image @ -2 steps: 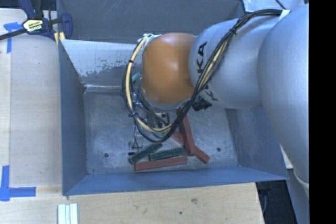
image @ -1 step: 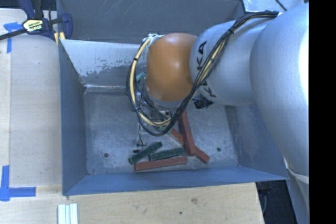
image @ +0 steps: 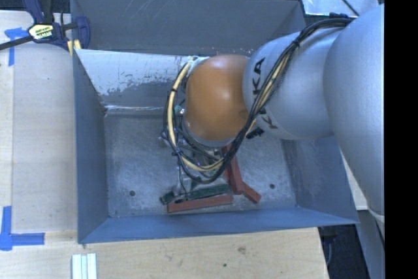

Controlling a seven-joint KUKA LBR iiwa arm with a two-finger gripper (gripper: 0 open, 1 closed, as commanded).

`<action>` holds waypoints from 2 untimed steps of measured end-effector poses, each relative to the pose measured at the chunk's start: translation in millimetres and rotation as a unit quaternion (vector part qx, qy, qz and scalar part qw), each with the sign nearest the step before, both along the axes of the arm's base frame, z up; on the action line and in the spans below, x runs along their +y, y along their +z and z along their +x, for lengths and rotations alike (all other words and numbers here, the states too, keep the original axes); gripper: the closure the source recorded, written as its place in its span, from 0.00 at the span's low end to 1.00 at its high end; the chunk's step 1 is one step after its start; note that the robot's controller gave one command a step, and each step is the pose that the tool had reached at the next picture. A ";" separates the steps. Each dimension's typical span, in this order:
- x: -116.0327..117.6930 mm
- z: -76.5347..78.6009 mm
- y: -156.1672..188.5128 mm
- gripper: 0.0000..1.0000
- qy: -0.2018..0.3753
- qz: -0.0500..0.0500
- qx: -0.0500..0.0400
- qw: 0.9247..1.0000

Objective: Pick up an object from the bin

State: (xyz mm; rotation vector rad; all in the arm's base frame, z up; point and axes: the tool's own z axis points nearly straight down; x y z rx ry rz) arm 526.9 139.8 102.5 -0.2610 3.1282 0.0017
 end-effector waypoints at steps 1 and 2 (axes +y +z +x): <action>-69.2 -13.7 -29.7 1.00 0.122 -0.001 0.001 0.993; -69.2 -13.6 -29.7 1.00 0.122 -0.001 0.001 0.993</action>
Offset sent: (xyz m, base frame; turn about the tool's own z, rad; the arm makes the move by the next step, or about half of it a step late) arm 0.0000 0.0000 0.0000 0.0000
